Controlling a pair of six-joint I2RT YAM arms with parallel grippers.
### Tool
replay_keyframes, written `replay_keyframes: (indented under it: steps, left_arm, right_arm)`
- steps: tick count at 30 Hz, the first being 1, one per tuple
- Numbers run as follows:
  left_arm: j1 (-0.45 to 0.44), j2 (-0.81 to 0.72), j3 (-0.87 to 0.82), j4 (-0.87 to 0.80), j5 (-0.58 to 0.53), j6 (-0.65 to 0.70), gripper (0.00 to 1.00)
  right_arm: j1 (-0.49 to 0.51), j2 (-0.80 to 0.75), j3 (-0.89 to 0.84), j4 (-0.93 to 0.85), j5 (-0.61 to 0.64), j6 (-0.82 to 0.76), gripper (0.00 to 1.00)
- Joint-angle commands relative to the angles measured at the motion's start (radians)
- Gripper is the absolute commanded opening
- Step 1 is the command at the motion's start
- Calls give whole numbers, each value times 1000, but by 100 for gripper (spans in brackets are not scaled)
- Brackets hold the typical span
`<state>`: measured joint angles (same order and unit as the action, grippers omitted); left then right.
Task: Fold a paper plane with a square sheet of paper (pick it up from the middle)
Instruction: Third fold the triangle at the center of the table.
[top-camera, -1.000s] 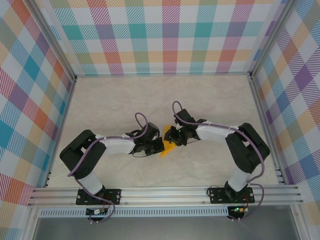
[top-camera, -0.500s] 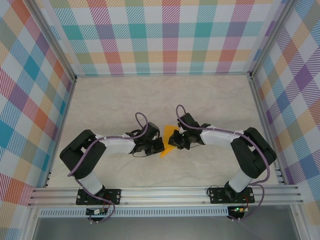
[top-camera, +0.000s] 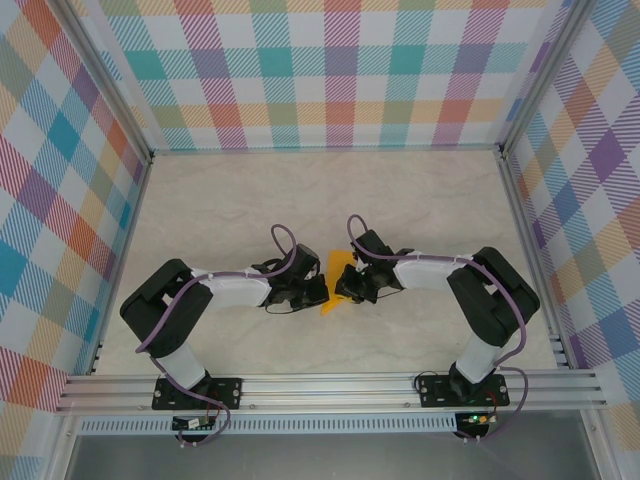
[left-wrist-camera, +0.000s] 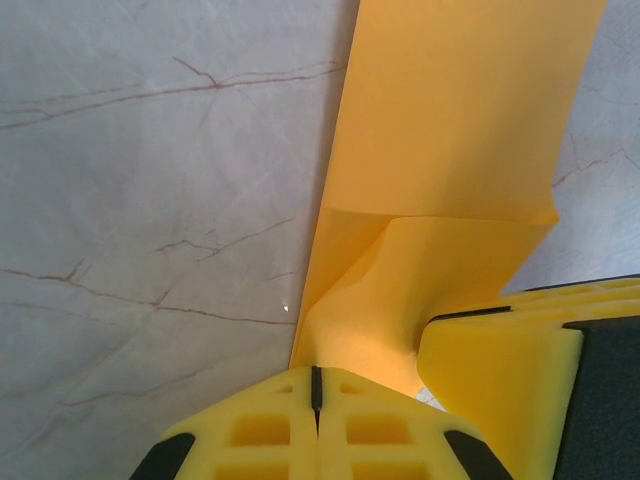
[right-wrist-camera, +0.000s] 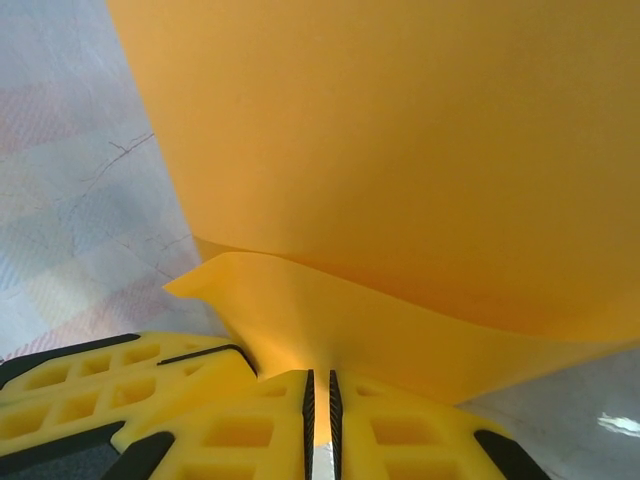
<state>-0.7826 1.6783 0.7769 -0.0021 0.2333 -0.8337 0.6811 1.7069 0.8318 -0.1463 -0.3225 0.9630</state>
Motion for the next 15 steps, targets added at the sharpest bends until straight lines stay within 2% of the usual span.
replay_keyframes:
  steps: [1, 10, 15]
  left_arm:
    - [-10, 25, 5, -78, -15, 22, 5]
    - [-11, 29, 9, -103, -28, 23, 5]
    - [-11, 31, 12, -116, -29, 25, 5]
  right_arm:
    - [4, -15, -15, 10, 7, 20, 15]
    - [2, -6, -64, 56, 18, 59, 13]
    - [-13, -68, -91, 153, -25, 13, 10]
